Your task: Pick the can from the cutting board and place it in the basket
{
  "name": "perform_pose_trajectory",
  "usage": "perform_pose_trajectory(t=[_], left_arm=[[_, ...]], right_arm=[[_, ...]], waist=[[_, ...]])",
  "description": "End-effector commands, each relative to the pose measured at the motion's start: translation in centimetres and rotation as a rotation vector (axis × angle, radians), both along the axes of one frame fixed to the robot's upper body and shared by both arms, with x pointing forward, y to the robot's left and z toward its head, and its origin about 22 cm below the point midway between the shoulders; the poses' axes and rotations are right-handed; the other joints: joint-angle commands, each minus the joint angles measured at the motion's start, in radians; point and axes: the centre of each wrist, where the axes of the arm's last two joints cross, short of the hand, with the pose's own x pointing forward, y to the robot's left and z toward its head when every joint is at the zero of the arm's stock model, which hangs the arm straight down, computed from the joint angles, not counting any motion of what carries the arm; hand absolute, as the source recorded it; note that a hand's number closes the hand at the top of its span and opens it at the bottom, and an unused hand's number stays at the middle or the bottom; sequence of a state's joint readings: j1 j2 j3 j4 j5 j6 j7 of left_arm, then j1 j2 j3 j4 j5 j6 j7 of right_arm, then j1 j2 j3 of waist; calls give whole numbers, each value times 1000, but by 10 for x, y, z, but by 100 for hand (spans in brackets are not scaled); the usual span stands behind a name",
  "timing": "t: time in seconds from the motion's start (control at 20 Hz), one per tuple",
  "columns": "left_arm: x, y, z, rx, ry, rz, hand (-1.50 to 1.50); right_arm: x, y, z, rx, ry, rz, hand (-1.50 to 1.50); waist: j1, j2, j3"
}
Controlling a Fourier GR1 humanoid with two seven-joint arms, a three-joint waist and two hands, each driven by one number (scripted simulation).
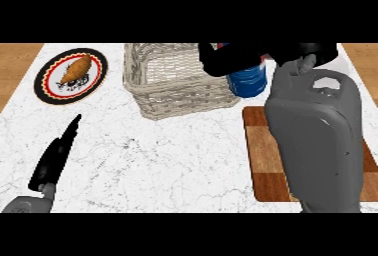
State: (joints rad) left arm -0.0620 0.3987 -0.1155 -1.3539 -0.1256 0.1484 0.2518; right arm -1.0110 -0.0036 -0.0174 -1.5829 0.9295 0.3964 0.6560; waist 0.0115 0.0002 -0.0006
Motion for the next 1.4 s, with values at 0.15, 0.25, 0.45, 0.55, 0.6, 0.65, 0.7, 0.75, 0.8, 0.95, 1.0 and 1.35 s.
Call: perform_pose_trajectory(t=[0.15,0.25,0.45,0.55,0.6,0.65,0.7,0.75,0.8,0.95,1.0,1.35], left_arm=[[-4,-1,4,-17,2,-5,0],[-12,1,-14,-20,-4,-17,0],[12,-19,16,-2,0,-1,0],[0,-12,-10,-19,3,-2,0],[-6,-5,-1,-6,8,-5,0],[-9,4,-3,-23,0,-16,0],[-7,-8,-13,-13,11,-14,0],[-21,-13,2,-27,2,-6,0],[4,-2,1,-6,4,-26,0],[5,-16,-4,9,-5,-43,0],[-1,-10,-12,-19,6,-33,0],[3,-20,-7,-15,-11,-15,0]], right_arm=[[28,38,-5,-18,79,24,150],[43,33,-23,-46,85,-2,150],[58,55,-32,-56,72,-42,150],[58,65,-49,-91,104,-62,150],[64,67,-39,-111,82,-89,150],[73,59,-65,-127,81,-107,150],[76,69,-65,-95,88,-126,150],[77,51,-81,-89,134,-88,-150],[80,71,-78,-72,114,-102,-150],[92,70,-79,-5,120,-84,-150],[97,67,-78,-20,126,-75,-150],[96,62,-82,213,-30,-162,-150]], waist=[[6,1,0],[2,3,0],[8,4,0],[7,3,0],[9,3,0],[12,5,0],[19,7,-1],[10,1,1],[19,7,0],[27,10,0],[19,8,0],[14,6,0]])
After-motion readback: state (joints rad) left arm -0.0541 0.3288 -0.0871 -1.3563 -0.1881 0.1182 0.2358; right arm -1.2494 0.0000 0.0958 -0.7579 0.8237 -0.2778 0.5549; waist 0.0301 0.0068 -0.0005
